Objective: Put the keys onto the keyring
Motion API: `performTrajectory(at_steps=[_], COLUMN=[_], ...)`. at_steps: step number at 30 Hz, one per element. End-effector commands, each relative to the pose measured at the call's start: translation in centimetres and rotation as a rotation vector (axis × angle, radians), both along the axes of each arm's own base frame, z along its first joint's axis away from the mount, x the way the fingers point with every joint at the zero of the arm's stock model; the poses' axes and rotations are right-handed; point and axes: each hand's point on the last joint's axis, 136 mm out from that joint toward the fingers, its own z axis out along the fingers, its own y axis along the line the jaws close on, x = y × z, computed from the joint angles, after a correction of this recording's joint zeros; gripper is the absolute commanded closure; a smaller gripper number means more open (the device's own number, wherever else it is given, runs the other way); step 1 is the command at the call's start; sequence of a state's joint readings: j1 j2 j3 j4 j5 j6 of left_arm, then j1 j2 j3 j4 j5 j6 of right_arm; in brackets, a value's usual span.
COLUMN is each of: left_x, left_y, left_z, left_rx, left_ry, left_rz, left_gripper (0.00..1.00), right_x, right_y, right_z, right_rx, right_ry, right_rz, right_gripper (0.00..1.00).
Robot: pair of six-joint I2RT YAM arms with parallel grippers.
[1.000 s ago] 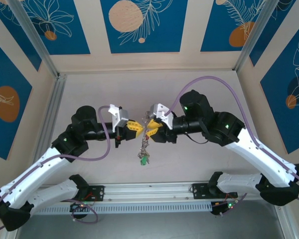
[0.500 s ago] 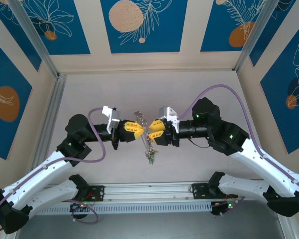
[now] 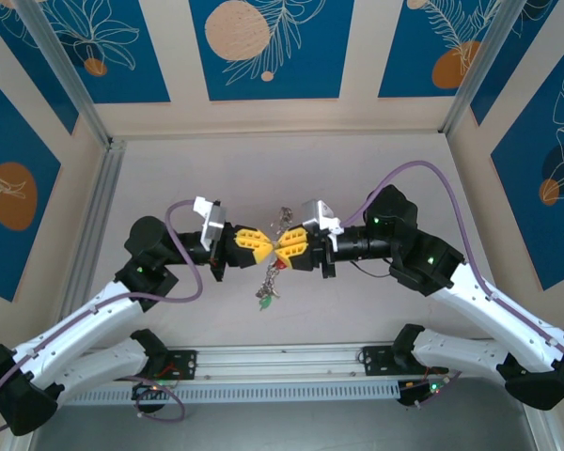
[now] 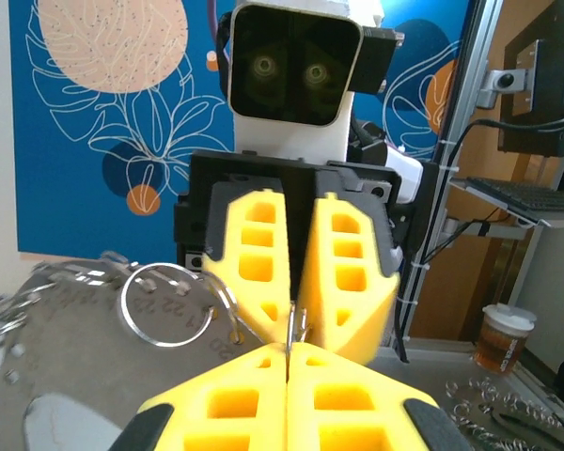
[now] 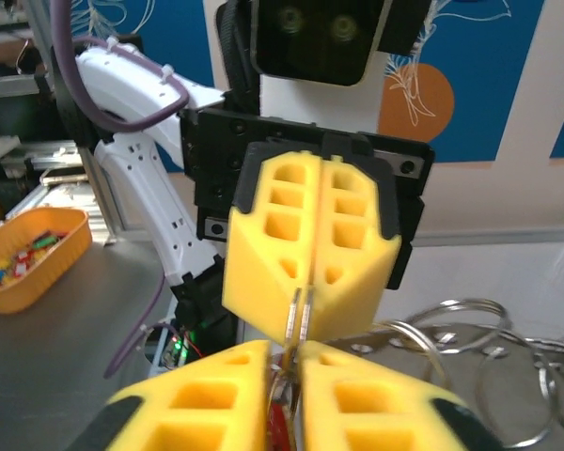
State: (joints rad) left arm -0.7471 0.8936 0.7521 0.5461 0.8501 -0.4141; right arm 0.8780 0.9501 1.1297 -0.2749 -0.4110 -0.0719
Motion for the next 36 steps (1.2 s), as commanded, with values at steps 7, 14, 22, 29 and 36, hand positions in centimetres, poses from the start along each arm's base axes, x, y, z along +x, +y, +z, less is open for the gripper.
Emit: performTrajectory(at_steps=[7, 14, 22, 29, 36], left_x=[-0.2, 1.2, 0.8, 0.8, 1.4], left_y=[0.2, 2.1, 2.5, 1.8, 1.3], left_z=[0.5, -2.0, -2.2, -1.8, -2.3], left_rx=[0.030, 0.327, 0.407, 0.413, 0.443], left_ry=[-0.058, -0.136, -0.185, -0.202, -0.207], left_rz=[0.031, 0.228, 0.222, 0.195, 0.203], left_gripper=[1.00, 0.65, 0.72, 0.78, 0.78], right_x=[1.5, 3.7, 3.9, 3.5, 2.9], right_y=[-0.6, -2.1, -1.4, -0.2, 0.2], right_z=[-0.3, -0.9, -1.2, -1.6, -1.7], right_rx=[-0.056, -0.253, -0.370, -0.412, -0.421], right_ry=[-0.046, -0.114, -0.110, -0.105, -0.103], right_rz=[-0.104, -0.249, -0.225, -0.177, -0.140], right_gripper=[1.00, 1.00, 1.00, 1.00, 1.00])
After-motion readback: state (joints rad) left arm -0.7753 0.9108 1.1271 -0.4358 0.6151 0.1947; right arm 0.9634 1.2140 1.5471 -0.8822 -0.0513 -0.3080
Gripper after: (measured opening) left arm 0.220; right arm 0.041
